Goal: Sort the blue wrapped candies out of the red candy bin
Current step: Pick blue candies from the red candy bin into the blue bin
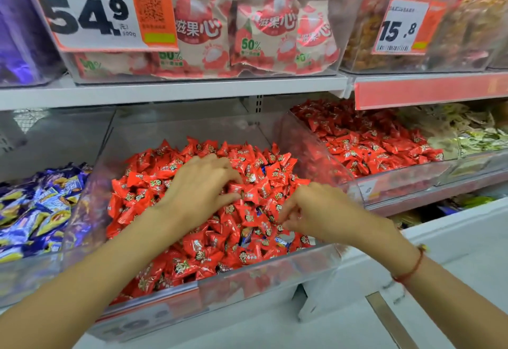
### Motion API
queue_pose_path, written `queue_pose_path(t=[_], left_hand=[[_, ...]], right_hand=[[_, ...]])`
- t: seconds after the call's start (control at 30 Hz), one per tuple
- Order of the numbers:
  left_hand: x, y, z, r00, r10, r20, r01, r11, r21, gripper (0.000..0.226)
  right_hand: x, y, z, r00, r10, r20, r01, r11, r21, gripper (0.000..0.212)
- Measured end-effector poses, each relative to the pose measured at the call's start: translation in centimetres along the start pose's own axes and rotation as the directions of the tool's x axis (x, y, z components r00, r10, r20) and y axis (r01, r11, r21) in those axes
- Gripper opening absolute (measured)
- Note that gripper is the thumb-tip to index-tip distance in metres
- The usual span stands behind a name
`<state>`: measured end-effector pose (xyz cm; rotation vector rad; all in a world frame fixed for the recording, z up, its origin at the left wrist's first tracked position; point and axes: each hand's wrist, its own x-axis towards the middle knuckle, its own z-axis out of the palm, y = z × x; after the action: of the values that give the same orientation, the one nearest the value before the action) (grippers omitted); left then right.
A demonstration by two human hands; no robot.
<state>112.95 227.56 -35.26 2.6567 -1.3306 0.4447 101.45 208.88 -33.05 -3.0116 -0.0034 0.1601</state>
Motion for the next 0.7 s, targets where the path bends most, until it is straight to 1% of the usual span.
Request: queue_pose_path(t=[0.03, 0.1, 0.17, 0.23, 0.3, 0.37, 0.43, 0.47, 0.53, 0.6, 0.67, 0.7], left_hand=[[-0.2, -0.2, -0.1, 1.000, -0.016, -0.013, 0.016, 1.000, 0.007, 0.035], [-0.7, -0.2, -0.4, 0.999, -0.029, -0.023, 0.029, 1.000, -0.004, 0.038], [-1.2, 0.3, -0.8, 0.999, -0.041, -0.009, 0.041, 0.999, -0.008, 0.043], [-1.6, 0.7, -1.2, 0.998, -0.057, 0.001, 0.057, 0.998, -0.015, 0.046], [-2.2, 1.0, -1.6, 0.996, -0.087, 0.010, 0.088, 0.996, -0.028, 0.048], [-2.7, 1.5, -2.1, 0.991, -0.133, 0.005, 0.133, 0.988, -0.078, 0.046], [-3.2, 2.3, -2.5, 0.981, -0.193, -0.002, 0.190, 0.965, -0.181, 0.040], [-3.4, 2.7, -2.5, 0.976, -0.217, 0.004, 0.211, 0.947, -0.244, 0.036], [-3.5, 3.5, -2.4, 0.972, -0.235, 0.029, 0.230, 0.912, -0.339, 0.030], [-3.6, 3.9, -2.1, 0.976, -0.210, 0.051, 0.214, 0.909, -0.358, 0.026], [-3.8, 3.6, -1.5, 0.983, -0.161, 0.082, 0.178, 0.944, -0.277, 0.027], [-4.0, 3.3, -1.2, 0.985, -0.134, 0.105, 0.154, 0.965, -0.213, 0.030]], right_hand=[[0.8, -0.3, 0.3, 0.997, 0.008, 0.081, -0.004, 0.999, -0.051, 0.017], [2.0, -1.2, 0.9, 0.972, 0.051, 0.231, -0.016, 0.989, -0.149, 0.029], [2.8, -1.9, 1.5, 0.954, 0.100, 0.283, -0.038, 0.976, -0.215, 0.044], [3.2, -2.3, 1.5, 0.954, 0.119, 0.276, -0.061, 0.976, -0.208, 0.040], [3.2, -2.0, 1.1, 0.959, 0.140, 0.246, -0.104, 0.983, -0.154, 0.034], [3.0, -0.9, 0.5, 0.980, 0.159, 0.121, -0.150, 0.985, -0.084, 0.030], [2.4, 0.2, -0.1, 0.986, 0.164, -0.019, -0.164, 0.986, -0.007, 0.018], [2.1, 0.5, -0.4, 0.985, 0.160, -0.059, -0.158, 0.987, 0.032, 0.012], [1.8, 0.6, -0.5, 0.987, 0.139, -0.079, -0.134, 0.989, 0.061, 0.012], [1.8, 0.1, -0.3, 0.994, 0.105, 0.042, -0.105, 0.994, -0.007, 0.009], [2.1, -0.9, 0.3, 0.970, 0.092, 0.223, -0.062, 0.988, -0.138, 0.026], [2.3, -1.5, 0.7, 0.954, 0.113, 0.278, -0.059, 0.979, -0.196, 0.037]])
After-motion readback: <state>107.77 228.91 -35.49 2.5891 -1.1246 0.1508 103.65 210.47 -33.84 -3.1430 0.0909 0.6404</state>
